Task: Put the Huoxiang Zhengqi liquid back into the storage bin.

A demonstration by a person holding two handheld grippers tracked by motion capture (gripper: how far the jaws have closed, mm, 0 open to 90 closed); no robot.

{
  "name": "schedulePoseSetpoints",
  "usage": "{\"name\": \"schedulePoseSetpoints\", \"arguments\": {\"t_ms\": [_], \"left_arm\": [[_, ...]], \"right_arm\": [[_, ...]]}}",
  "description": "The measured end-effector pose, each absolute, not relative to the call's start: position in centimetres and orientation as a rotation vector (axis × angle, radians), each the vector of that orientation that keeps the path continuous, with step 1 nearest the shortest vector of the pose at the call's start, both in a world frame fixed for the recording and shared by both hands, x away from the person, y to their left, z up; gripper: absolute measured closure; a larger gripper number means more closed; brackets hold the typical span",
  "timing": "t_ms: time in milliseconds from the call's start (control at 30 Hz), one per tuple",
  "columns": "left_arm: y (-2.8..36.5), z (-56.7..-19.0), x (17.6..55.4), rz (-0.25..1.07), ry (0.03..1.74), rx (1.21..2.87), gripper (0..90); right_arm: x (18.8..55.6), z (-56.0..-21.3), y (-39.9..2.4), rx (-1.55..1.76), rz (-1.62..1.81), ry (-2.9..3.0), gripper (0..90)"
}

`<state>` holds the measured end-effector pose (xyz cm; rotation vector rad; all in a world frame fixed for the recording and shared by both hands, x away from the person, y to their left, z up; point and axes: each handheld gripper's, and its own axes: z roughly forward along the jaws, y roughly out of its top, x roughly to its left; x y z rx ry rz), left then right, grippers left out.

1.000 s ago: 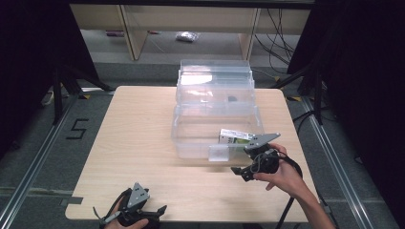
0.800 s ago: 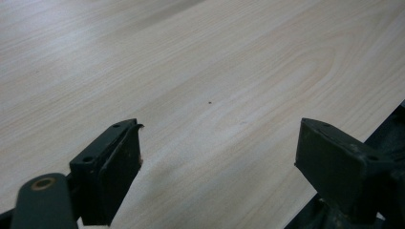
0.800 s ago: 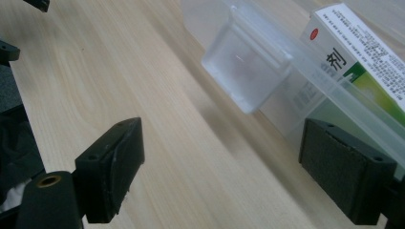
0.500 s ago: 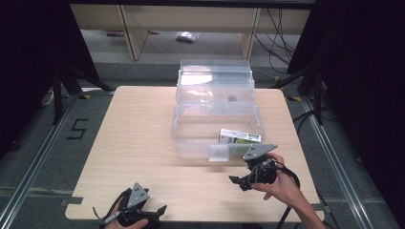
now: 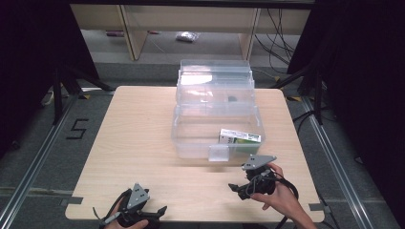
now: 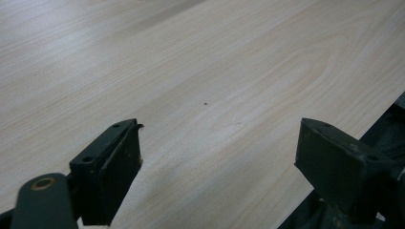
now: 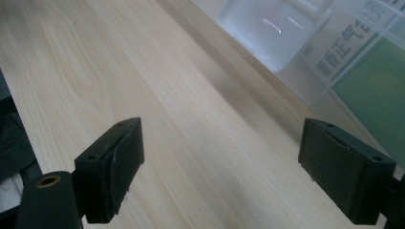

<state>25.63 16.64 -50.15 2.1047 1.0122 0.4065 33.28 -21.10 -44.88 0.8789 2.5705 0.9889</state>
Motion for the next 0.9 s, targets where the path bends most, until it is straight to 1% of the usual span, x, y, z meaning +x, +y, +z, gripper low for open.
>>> {"name": "schedulePoseSetpoints", "arguments": {"t_ms": [67,133,233,533,600,667,900], "left_arm": [[16.8,-50.1,25.6,0.392,1.007,2.127,15.0],[16.8,-50.1,25.6,0.405,1.01,2.126,15.0],[16.6,-50.2,25.6,0.41,1.01,2.095,15.0],[16.6,-50.2,25.6,0.416,1.01,2.097,15.0],[16.5,-50.3,25.5,0.405,1.015,2.074,15.0],[16.5,-50.3,25.5,0.404,1.016,2.072,15.0],[16.5,-50.2,25.5,0.404,1.015,2.075,15.0]], "right_arm": [[33.0,-45.0,-21.3,0.897,0.975,2.585,16.6],[32.8,-45.4,-21.5,0.905,0.973,2.579,16.7],[32.5,-45.9,-21.8,0.892,0.98,2.57,16.7],[31.2,-46.9,-22.5,0.959,1.024,2.546,16.8],[31.1,-47.3,-22.6,0.938,1.037,2.539,16.9],[30.5,-47.6,-22.6,0.996,1.058,2.525,17.0],[29.6,-48.5,-23.2,0.973,1.046,2.547,16.8]]}}
